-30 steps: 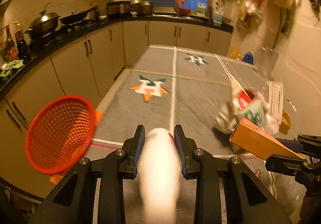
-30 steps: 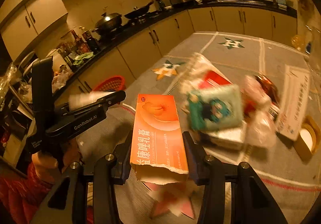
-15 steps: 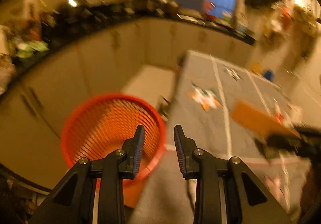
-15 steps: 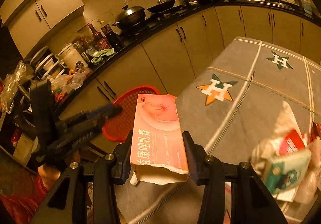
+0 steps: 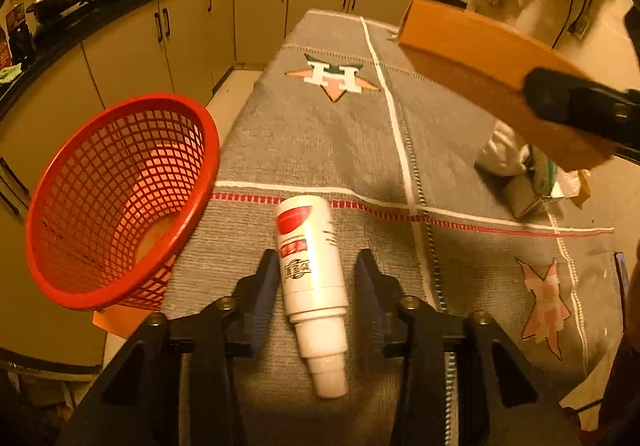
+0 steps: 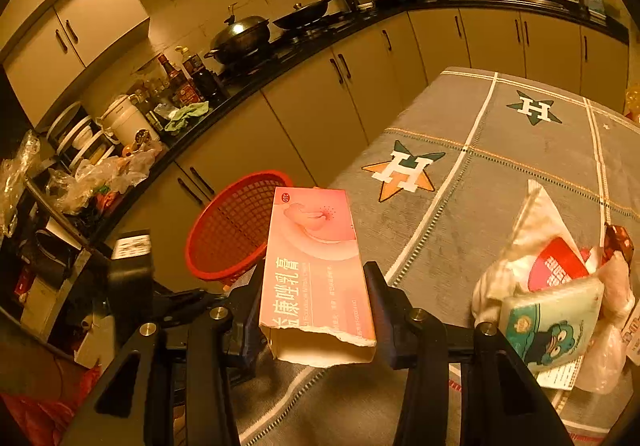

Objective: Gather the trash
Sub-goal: 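Carry the spray bottle and orange box toward the red basket, then open the left tool over the red basket while the right tool drops the orange box in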

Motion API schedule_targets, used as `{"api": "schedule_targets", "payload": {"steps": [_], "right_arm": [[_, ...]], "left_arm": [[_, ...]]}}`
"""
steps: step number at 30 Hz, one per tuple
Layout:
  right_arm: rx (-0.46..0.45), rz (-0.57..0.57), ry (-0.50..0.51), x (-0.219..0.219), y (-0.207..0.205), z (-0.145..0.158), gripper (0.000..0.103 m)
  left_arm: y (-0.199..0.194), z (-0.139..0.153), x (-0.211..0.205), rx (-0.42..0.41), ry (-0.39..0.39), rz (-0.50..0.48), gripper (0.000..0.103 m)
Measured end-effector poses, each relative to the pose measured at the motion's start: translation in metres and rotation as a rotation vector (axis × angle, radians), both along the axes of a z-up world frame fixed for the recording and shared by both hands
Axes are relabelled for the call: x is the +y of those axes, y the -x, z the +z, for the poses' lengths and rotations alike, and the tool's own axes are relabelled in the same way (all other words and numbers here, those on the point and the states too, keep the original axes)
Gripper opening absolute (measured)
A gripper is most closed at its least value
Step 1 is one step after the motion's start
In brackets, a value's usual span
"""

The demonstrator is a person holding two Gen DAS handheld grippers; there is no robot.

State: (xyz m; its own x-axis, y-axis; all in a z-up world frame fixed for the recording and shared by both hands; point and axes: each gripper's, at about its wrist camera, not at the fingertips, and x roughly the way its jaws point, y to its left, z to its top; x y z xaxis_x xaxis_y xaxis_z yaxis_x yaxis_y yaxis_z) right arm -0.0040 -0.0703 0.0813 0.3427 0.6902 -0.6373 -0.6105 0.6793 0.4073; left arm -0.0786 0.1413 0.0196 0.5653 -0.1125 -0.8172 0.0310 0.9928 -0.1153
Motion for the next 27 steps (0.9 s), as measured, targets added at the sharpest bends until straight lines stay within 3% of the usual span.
{"api": "schedule_targets", "payload": {"steps": [3, 8, 12, 19, 27], "right_arm": [[0.005, 0.004, -0.004, -0.004, 0.003, -0.002, 0.050], [0.015, 0.011, -0.014, -0.004, 0.003, -0.003, 0.050], [0.031, 0.029, -0.015, 0.009, 0.000, -0.005, 0.050], [0.074, 0.112, -0.029, 0.069, -0.010, -0.006, 0.050], [0.150, 0.176, -0.047, 0.148, -0.035, -0.022, 0.050]], "left_arm": [[-0.007, -0.002, -0.008, -0.016, -0.043, 0.018, 0.029], [-0.008, 0.000, -0.003, -0.034, 0.006, 0.029, 0.029], [-0.001, 0.022, 0.025, -0.082, 0.054, 0.064, 0.029], [-0.002, 0.050, 0.099, -0.157, 0.020, 0.248, 0.029], [-0.026, 0.022, 0.157, -0.105, 0.009, 0.382, 0.029]]}}
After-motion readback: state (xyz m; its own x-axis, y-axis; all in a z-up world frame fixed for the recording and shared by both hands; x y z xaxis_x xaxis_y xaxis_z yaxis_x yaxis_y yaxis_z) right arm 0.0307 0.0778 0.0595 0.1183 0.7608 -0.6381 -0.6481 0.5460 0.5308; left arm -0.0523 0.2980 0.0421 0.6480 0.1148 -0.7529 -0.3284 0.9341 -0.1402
